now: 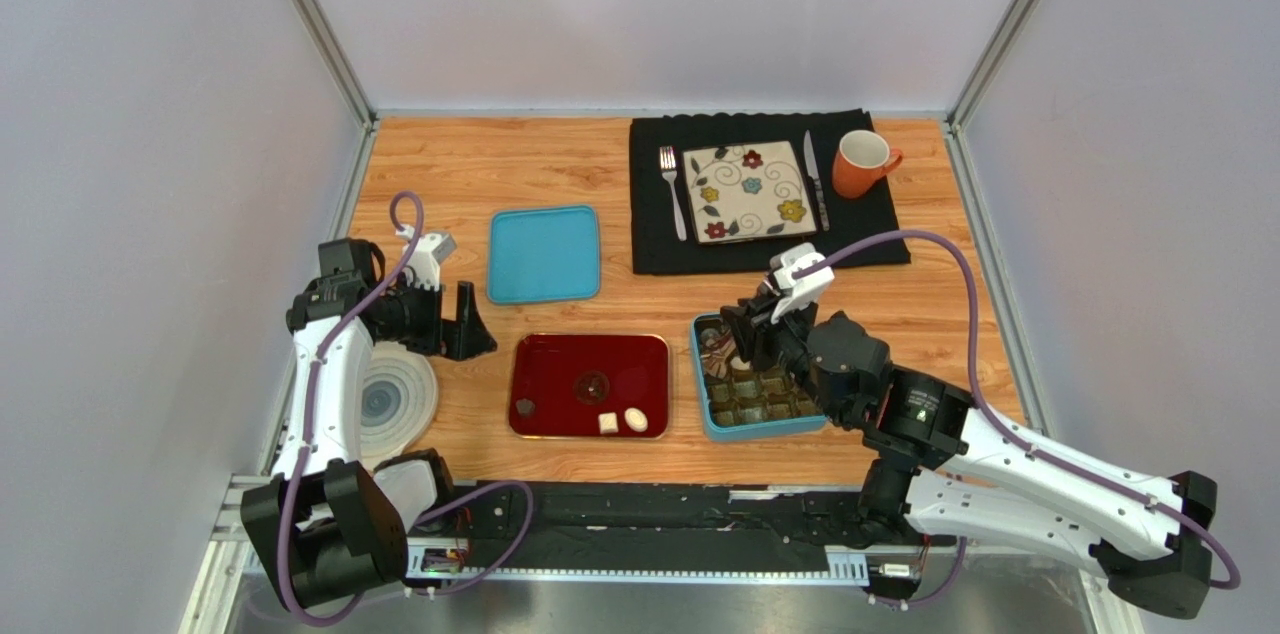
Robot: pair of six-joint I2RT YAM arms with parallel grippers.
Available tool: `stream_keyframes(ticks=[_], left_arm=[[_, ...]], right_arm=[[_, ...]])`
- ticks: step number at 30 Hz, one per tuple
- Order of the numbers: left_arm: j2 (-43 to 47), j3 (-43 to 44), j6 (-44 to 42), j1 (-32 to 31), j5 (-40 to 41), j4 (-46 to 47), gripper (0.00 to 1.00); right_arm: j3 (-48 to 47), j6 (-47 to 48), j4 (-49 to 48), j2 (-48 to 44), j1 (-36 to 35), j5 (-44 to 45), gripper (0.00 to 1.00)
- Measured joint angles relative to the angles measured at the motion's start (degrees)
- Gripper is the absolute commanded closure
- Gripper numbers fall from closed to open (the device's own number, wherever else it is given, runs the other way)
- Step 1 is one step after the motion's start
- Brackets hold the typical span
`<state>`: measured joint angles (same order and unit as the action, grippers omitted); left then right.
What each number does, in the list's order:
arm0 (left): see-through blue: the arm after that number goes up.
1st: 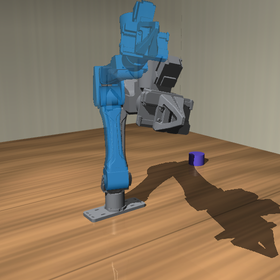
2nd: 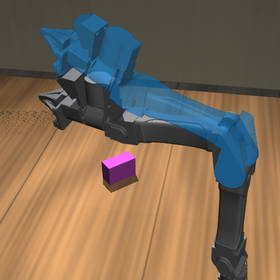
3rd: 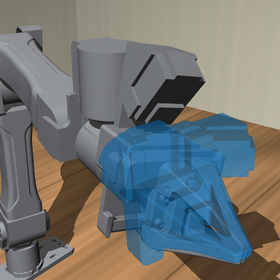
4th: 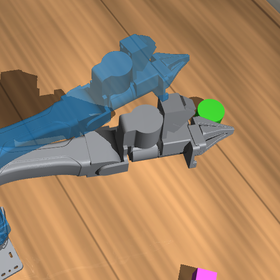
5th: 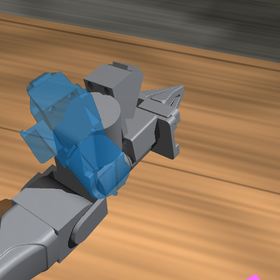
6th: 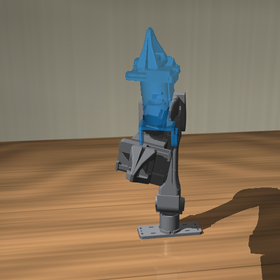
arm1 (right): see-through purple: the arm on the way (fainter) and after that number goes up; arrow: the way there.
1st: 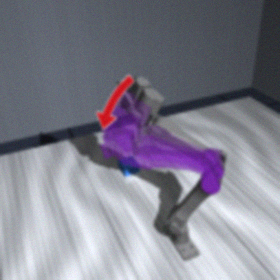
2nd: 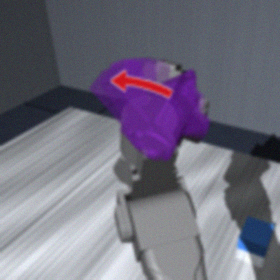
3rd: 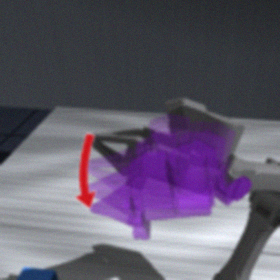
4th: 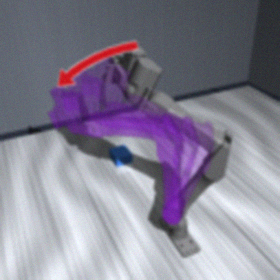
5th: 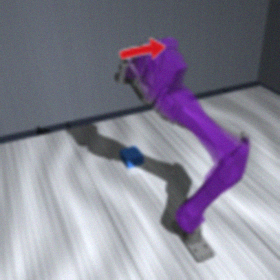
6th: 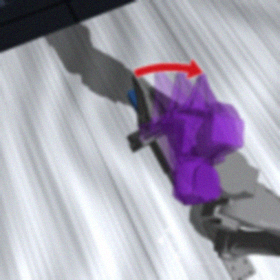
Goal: Pack the chocolate
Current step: Place the fake chocolate in the packing box, then pick up the fake chocolate from the plate.
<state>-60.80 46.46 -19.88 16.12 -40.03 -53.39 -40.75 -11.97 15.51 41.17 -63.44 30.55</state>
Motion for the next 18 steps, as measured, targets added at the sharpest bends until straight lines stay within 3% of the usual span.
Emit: stream_keyframes(ticks=[12,18], left_arm=[[0.0,0.0,0.0,0.0,-0.1,0.0,0.01],[0.0,0.0,0.0,0.0,-0.1,0.0,0.01]], right_arm=[[0.6,-2.4,1.8,0.5,0.0,-0.6,0.66],[0.6,-2.8,1.8,0.8,0.0,-0.8,0.64]])
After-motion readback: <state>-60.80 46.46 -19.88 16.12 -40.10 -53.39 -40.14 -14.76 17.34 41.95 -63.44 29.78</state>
